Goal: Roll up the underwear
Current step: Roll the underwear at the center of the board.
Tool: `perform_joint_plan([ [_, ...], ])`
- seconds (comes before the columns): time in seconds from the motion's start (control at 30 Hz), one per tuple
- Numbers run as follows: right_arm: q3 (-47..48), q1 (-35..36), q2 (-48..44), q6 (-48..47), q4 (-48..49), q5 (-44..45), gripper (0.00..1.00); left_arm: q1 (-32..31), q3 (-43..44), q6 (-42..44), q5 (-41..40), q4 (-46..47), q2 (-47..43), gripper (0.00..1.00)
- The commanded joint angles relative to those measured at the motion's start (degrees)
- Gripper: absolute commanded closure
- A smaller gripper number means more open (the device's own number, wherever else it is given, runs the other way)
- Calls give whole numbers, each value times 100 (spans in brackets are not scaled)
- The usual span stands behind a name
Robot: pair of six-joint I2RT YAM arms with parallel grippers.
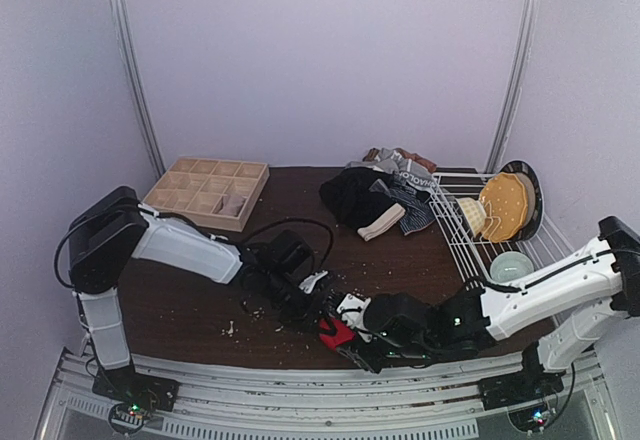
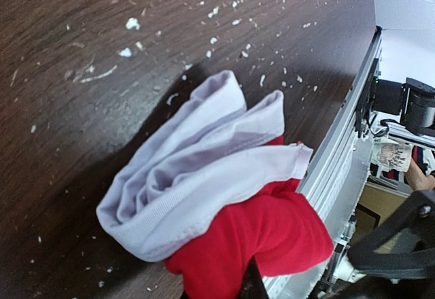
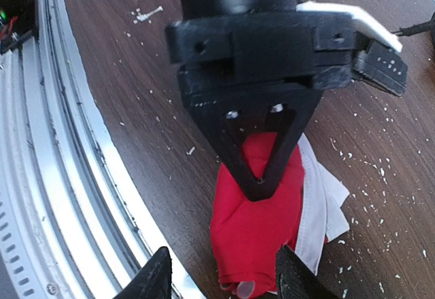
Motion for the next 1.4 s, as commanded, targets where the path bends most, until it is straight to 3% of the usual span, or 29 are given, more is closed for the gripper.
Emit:
perform_joint_plan([
  [0.0, 314, 77, 496, -123, -381, 672, 51, 11, 33, -37, -8, -1148, 551, 100],
  [0.43, 502, 42, 1219, 709, -847, 994, 57, 12, 297, 36, 228, -1273, 776, 100],
  [0.5, 564, -24, 1306, 732, -931, 880, 65, 10, 305, 54, 263, -1267, 786, 100],
  [0.57, 583, -105, 1356, 832, -965, 700, 83, 17, 314, 73, 288, -1254, 766, 100],
  [0.63, 438, -168, 1245, 946, -770, 445, 95, 17, 240, 98, 296, -1076, 607, 100],
  [0.77, 46, -396, 960, 1288, -324, -154, 100, 17, -189, -4, -79, -575, -4, 53],
  [0.93, -482, -779, 762, 1753, 163, -970, 100, 4, -660, -174, -798, -118, -705, 10],
  [1.1, -911, -1173, 679, 2172, 700, -1660, 100, -53, -1169, -188, -1905, 220, -1440, 3],
  [1.27, -1174, -1444, 775, 2438, 1219, -2214, 100, -121, -1491, -506, -3228, 168, -2085, 2],
  [1.37, -1179, -1506, 967, 2550, 1321, -2341, 100, -139, -2175, -976, -3584, 949, -2590, 2],
])
